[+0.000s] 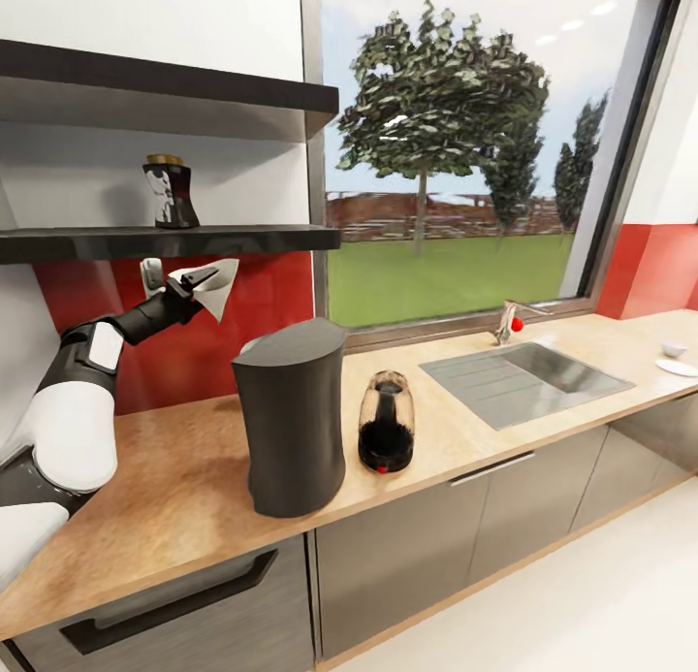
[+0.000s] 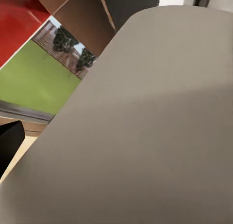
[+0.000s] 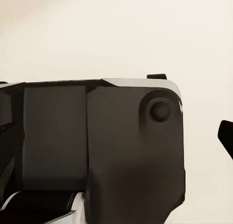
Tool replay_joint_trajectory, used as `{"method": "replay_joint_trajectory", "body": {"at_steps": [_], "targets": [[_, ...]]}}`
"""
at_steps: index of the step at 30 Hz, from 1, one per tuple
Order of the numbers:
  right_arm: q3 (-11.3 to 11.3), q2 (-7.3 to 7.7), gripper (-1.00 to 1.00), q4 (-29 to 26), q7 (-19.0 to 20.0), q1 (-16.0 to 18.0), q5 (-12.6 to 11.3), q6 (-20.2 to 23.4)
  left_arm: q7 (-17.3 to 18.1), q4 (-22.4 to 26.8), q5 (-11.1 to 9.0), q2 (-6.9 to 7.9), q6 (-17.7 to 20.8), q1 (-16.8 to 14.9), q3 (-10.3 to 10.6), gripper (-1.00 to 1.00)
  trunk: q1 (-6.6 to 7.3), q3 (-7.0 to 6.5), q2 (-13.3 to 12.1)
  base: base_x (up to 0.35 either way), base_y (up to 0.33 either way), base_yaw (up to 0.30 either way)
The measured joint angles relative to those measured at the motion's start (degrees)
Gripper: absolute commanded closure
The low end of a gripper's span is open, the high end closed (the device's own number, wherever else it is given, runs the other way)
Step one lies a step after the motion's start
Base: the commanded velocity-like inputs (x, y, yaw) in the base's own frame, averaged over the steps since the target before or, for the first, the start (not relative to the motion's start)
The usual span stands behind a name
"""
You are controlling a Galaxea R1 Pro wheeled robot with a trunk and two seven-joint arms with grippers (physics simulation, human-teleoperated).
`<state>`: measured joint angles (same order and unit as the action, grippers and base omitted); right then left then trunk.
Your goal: Set up a coffee station on the kitchen countertop: keep the coffee maker on the countertop, move the bottle of coffee from the kitchen shelf to the counter next to the coffee maker, place a paper coffee filter on top of the coffee maker, put the saucer next to the coffee maker with the coffee cup on the saucer, and place the electric kettle next to the coffee maker.
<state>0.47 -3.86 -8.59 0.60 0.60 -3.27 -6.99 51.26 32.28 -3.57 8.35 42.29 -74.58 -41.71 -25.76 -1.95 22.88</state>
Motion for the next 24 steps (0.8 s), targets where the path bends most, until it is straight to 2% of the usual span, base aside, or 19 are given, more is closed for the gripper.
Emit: {"method": "replay_joint_trajectory", "body": {"at_steps": [7,13,20,24], "targets": [[-0.1,0.0,-1.0,0.0,0.0,0.0,0.0,0.0,-0.2,-0.7,-0.2,-0.15,0.0,0.0,0.1,1.0,-0.01,0.0,0.0,0.011,0.0,-0.002],[-0.1,0.0,-1.0,0.0,0.0,0.0,0.0,0.0,-0.3,-0.9,-0.2,-0.13,0.1,0.7,0.0,1.0,-0.01,0.0,0.0,0.0,0.0,-0.172],[-0.1,0.0,-1.0,0.0,0.0,0.0,-0.1,0.0,-0.2,-0.9,-0.1,0.0,0.2,0.8,-0.1,1.0,-0.01,0.0,0.0,0.001,0.0,-0.024],[-0.1,0.0,-1.0,0.0,0.0,0.0,-0.1,0.0,-0.2,-0.9,0.0,-0.01,0.4,0.8,-0.1,1.0,0.01,0.0,0.0,0.165,0.101,-0.001]]}}
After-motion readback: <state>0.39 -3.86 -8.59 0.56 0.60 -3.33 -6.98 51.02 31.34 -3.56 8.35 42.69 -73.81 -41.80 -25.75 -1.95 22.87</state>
